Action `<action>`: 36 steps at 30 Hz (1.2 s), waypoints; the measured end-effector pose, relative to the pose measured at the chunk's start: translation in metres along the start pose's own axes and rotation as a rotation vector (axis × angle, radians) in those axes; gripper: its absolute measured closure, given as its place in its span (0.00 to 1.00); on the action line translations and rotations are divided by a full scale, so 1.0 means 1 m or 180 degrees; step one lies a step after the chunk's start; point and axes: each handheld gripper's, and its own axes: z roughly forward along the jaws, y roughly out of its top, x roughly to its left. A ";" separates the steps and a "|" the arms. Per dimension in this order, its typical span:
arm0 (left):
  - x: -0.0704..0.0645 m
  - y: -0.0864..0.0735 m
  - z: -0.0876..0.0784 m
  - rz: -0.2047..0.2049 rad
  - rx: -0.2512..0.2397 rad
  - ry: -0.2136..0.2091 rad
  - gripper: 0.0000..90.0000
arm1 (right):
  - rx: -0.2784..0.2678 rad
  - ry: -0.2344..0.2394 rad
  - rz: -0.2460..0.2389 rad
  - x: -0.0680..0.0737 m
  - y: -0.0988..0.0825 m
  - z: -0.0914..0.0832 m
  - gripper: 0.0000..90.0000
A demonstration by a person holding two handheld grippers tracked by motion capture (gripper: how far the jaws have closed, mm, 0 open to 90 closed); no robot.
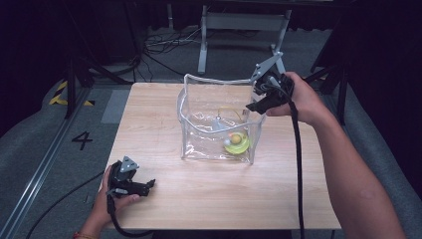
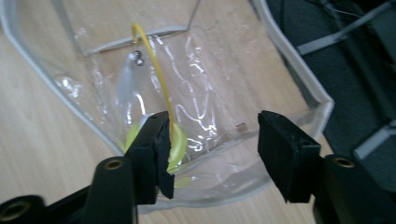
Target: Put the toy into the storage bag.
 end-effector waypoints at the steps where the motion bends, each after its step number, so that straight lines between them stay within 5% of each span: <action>1: 0.000 0.000 0.000 0.0000 -0.0002 -0.0001 0.01 | -0.0051 -0.0050 0.0047 0.000 -0.002 -0.003 0.42; 12: 0.000 0.000 0.000 0.0001 -0.0003 -0.0001 0.01 | -0.0178 -0.0331 0.0198 -0.001 -0.023 -0.018 0.28; 36: 0.000 0.000 0.000 0.0001 0.0002 0.0000 0.01 | -0.0376 -0.0476 0.0343 0.017 -0.080 -0.043 0.27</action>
